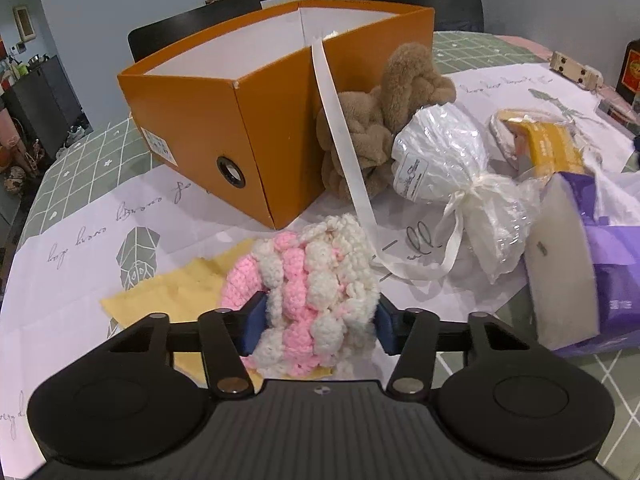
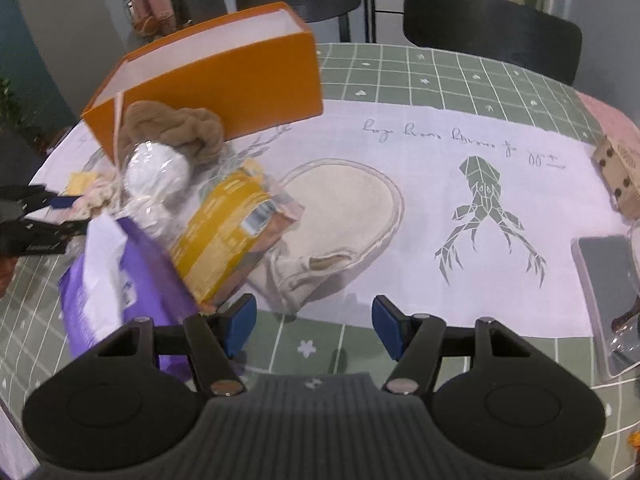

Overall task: Organize soft objects
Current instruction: 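Grasp the pink-and-white crocheted item with the left tool while the right tool grasps the beige slipper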

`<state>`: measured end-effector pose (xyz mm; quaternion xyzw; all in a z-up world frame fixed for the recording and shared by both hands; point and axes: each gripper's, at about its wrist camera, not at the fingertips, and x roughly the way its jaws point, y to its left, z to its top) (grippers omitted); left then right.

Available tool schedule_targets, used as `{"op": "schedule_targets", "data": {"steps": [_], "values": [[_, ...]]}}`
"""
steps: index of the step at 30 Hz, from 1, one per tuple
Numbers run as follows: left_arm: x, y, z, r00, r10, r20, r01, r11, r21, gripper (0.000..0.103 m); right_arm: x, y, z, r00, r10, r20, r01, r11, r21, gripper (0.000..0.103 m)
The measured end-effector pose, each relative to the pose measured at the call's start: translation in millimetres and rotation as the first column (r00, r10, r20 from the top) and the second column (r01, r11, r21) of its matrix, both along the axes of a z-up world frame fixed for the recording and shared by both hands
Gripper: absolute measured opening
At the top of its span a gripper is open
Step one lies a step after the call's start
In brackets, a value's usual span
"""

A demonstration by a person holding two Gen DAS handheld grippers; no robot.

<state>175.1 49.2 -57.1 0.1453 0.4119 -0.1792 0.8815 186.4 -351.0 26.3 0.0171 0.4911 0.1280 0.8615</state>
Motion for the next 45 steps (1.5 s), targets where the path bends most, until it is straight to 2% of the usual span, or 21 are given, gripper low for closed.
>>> {"op": "schedule_targets", "data": {"steps": [4,10,14,16,18,19,24,26,31,36,45], "values": [[-4.7,3.0,5.9,1.0,0.003,0.01,-0.003,1.0,-0.02,0.053,12.8,-0.6,-11.3,0.999,-0.046,-0.009,0.046,0.999,0.024,0.064],[-11.2,9.7,17.5,0.999,0.009,0.038,-0.007,0.999,-0.052,0.052,36.4,-8.9,-31.1,0.986,-0.156,-0.05,0.16,0.984,0.075,0.064],[-12.4,17.6,26.7,0.998,0.025,0.058,-0.02,0.997,-0.081,0.052,53.5,-19.5,-44.1,0.965,-0.249,-0.087,0.259,0.956,0.14,0.063],[-13.3,21.0,29.6,0.998,0.03,0.063,-0.025,0.996,-0.09,0.052,58.7,-23.0,-49.0,0.955,-0.278,-0.101,0.292,0.941,0.17,0.06],[-14.5,23.0,30.8,0.998,0.029,0.064,-0.023,0.995,-0.093,0.052,62.9,-24.0,-53.1,0.95,-0.294,-0.111,0.31,0.933,0.182,0.05],[-15.3,23.5,30.9,0.998,0.028,0.065,-0.022,0.996,-0.09,0.052,64.6,-23.2,-55.1,0.95,-0.289,-0.115,0.307,0.933,0.188,0.042],[-17.8,24.1,27.6,0.998,0.015,0.054,-0.01,0.996,-0.089,0.052,66.7,-19.3,-57.9,0.953,-0.282,-0.106,0.298,0.935,0.192,0.026],[-18.0,23.9,26.4,0.999,0.015,0.052,-0.01,0.996,-0.091,0.052,67.4,-21.1,-59.3,0.954,-0.281,-0.109,0.298,0.932,0.207,0.012],[-19.1,23.0,25.7,0.999,0.008,0.05,-0.004,0.996,-0.089,0.052,63.7,-22.9,-56.6,0.962,-0.26,-0.086,0.273,0.936,0.222,0.006],[-19.6,23.2,27.1,0.998,0.011,0.055,-0.006,0.996,-0.092,0.052,60.1,-20.8,-48.4,0.97,-0.235,-0.055,0.241,0.948,0.207,0.004],[-22.7,29.2,29.8,0.998,0.018,0.062,-0.013,0.996,-0.09,0.052,50.0,-27.4,-25.2,0.973,-0.231,0.023,0.227,0.967,0.114,0.003]]}}
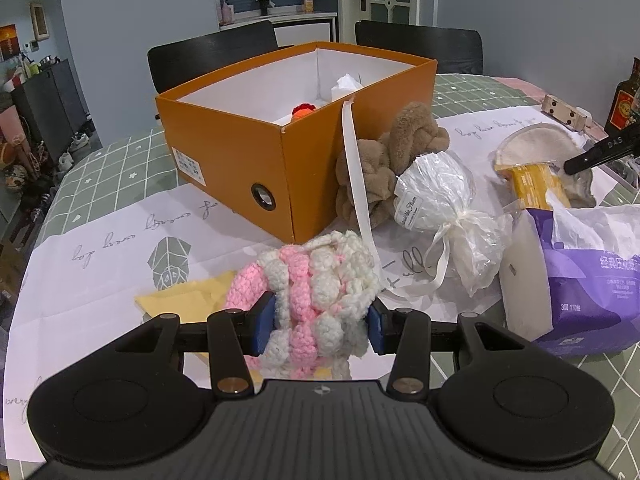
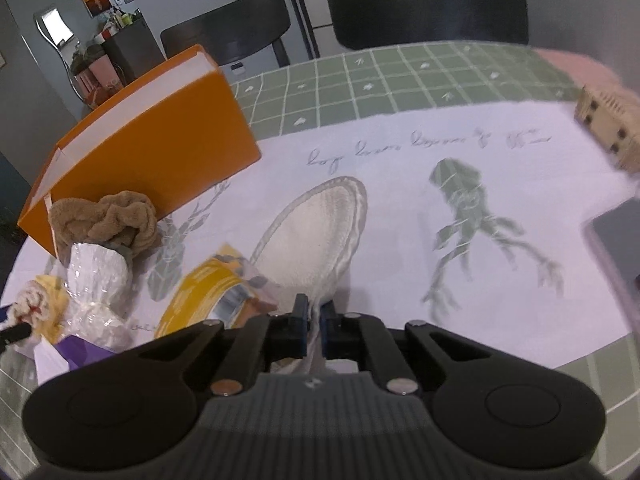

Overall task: Organize soft objects
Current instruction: 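Grasp the pink-and-white crocheted item with the left tool while the right tool grasps the beige slipper, then lift and carry the crocheted item and beige slipper with both tools over the box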

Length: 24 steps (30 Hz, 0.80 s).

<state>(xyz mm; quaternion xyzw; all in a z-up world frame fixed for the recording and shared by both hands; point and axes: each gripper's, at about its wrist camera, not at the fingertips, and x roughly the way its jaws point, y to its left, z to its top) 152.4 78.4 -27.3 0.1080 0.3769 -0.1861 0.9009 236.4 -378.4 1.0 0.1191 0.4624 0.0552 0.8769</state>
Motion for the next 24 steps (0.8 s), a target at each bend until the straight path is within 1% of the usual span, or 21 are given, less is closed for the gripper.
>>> {"op": "schedule_targets", "data": {"steps": [4,8,16,18,21,24], "values": [[-2.6,1.4,0.0,1.0,0.0,-0.002,0.0,1.0,-0.001,0.052,-7.7,-11.6,10.0,1.0,-0.015,0.018,0.016,0.998,-0.058,0.003],[-6.8,1.6,1.3,1.0,-0.006,0.002,0.006,1.0,0.002,0.052,-15.9,-23.4,24.3,0.998,-0.036,0.058,0.042,0.994,-0.099,0.002],[-15.9,2.7,3.3,1.0,-0.016,0.002,0.016,1.0,-0.01,0.052,-31.2,-34.2,67.9,0.988,-0.051,0.145,0.067,0.992,-0.106,0.002],[-19.6,1.8,1.6,1.0,-0.022,0.002,0.022,1.0,-0.006,0.052,-36.4,-35.3,73.2,0.988,-0.046,0.144,0.063,0.991,-0.117,0.002],[-28.8,-3.7,-4.0,0.999,-0.04,0.018,0.039,0.998,0.05,0.052,-47.6,-35.5,74.0,0.991,-0.032,0.126,0.049,0.989,-0.138,0.002],[-37.7,-4.0,-6.6,0.998,-0.062,0.009,0.061,0.997,0.049,0.052,-60.3,-35.1,73.1,0.994,-0.023,0.109,0.039,0.989,-0.142,0.002]]}}
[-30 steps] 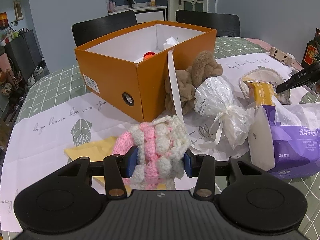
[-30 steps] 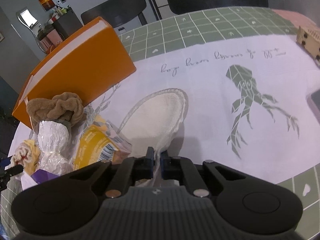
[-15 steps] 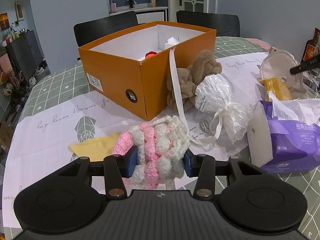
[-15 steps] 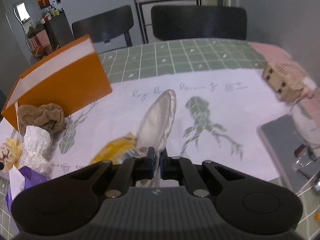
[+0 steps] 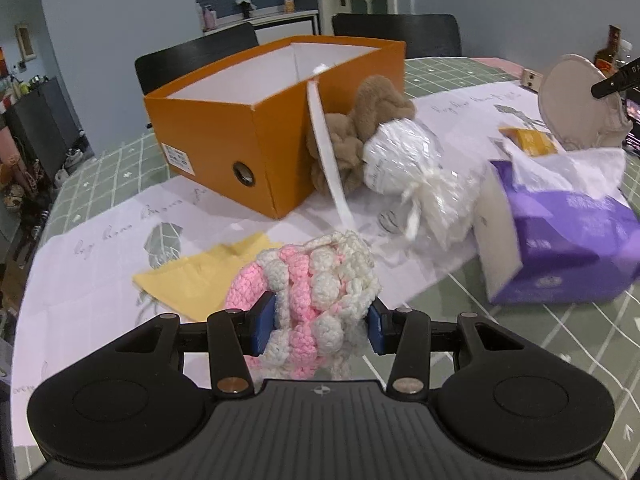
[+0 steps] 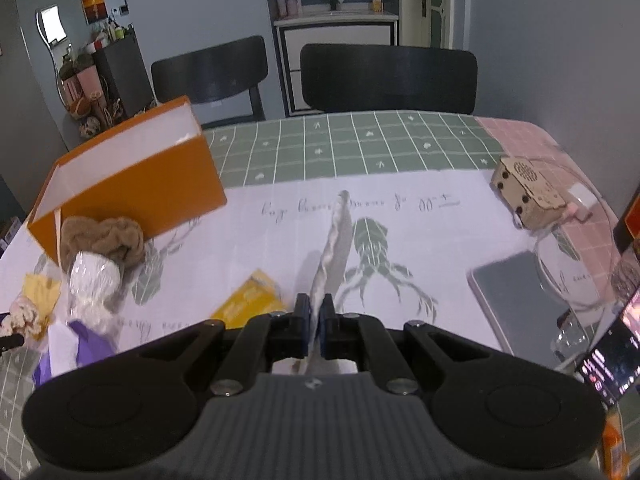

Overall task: Organize soft objects
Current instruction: 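Lift and carry the crocheted item and beige slipper with both tools over the box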

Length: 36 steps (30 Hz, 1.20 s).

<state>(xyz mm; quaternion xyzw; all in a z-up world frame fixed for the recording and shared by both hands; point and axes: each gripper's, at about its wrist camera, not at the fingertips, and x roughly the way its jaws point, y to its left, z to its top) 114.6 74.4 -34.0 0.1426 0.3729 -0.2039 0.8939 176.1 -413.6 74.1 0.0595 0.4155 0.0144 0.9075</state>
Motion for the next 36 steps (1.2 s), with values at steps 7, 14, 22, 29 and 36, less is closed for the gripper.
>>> {"op": "schedule_targets", "data": {"steps": [7,14,22,29,36], "values": [[-21.0,3.6,-2.5,1.0,-0.028,-0.001,0.028,1.0,-0.011,0.052,-39.0,18.4,-9.5,0.994,0.084,-0.066,-0.086,0.996,-0.025,0.002],[-40.8,16.0,-4.8,1.0,-0.028,-0.005,0.028,0.999,-0.023,0.052,-79.1,51.3,-10.1,0.978,0.172,-0.119,-0.175,0.984,-0.013,0.002],[-60.3,34.4,-6.2,1.0,-0.01,-0.007,0.009,0.999,-0.033,0.052,-128.1,69.1,-45.7,0.933,0.215,-0.29,-0.227,0.974,-0.008,0.002],[-74.4,42.7,-0.9,1.0,-0.003,0.004,0.003,0.999,-0.044,0.052,-154.5,70.8,-86.3,0.906,0.221,-0.361,-0.227,0.973,0.026,0.002],[-88.9,48.2,0.1,1.0,-0.002,0.008,0.003,0.999,-0.046,0.052,-169.8,99.3,-81.8,0.867,0.322,-0.38,-0.32,0.945,0.07,0.002]]}}
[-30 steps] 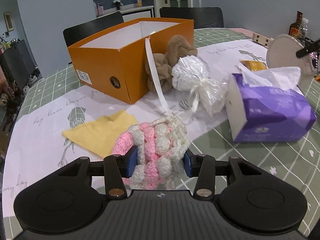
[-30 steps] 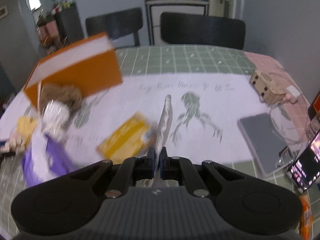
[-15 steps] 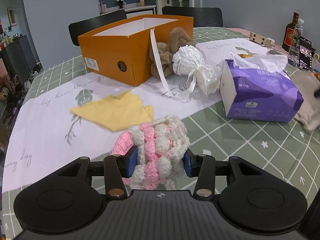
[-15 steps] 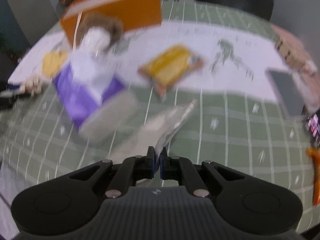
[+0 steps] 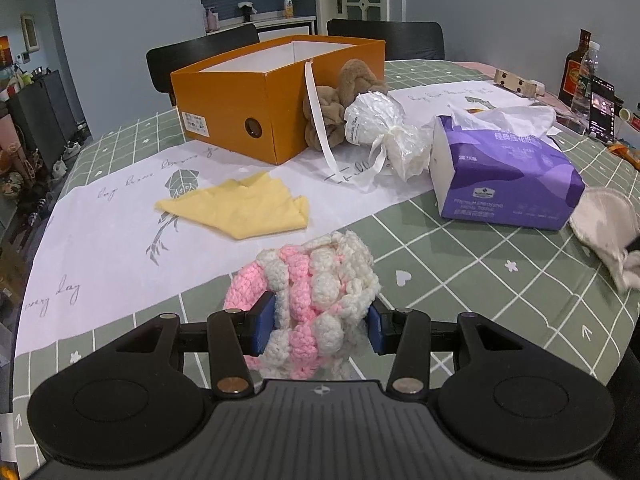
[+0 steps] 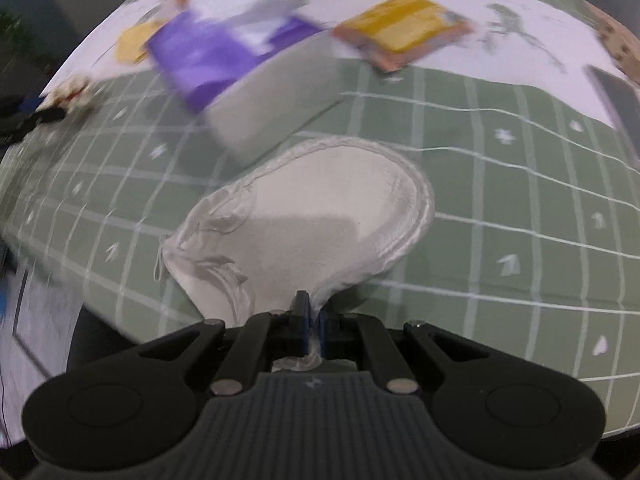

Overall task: Organize soft objects
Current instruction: 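Lift and carry the crocheted item and beige slipper with both tools over the box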

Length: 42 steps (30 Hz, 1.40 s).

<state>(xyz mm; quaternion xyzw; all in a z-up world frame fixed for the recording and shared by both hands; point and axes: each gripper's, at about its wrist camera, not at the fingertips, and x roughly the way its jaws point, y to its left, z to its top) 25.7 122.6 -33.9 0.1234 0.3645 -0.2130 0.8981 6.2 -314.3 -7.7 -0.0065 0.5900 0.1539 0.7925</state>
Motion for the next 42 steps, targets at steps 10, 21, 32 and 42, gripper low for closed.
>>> {"op": "schedule_targets", "data": {"steps": [10,21,32,42], "values": [[-7.9,14.8,4.2,1.0,0.018,0.011,-0.017,1.0,-0.02,0.052,-4.7,95.8,6.7,0.97,0.242,-0.015,-0.239,0.967,0.091,0.002],[0.6,56.1,34.6,0.994,0.092,0.056,-0.092,0.996,-0.011,0.052,60.8,219.8,58.9,0.87,0.473,0.14,-0.483,0.874,0.053,0.002],[51.0,48.1,87.7,0.988,0.063,0.139,-0.067,0.998,0.022,0.052,145.1,232.4,141.2,0.841,0.442,0.313,-0.454,0.89,-0.036,0.001],[129.6,0.8,127.9,0.975,-0.007,0.221,-0.01,0.997,0.077,0.052,215.7,208.5,204.5,0.823,0.385,0.417,-0.385,0.919,-0.088,0.002]]}}
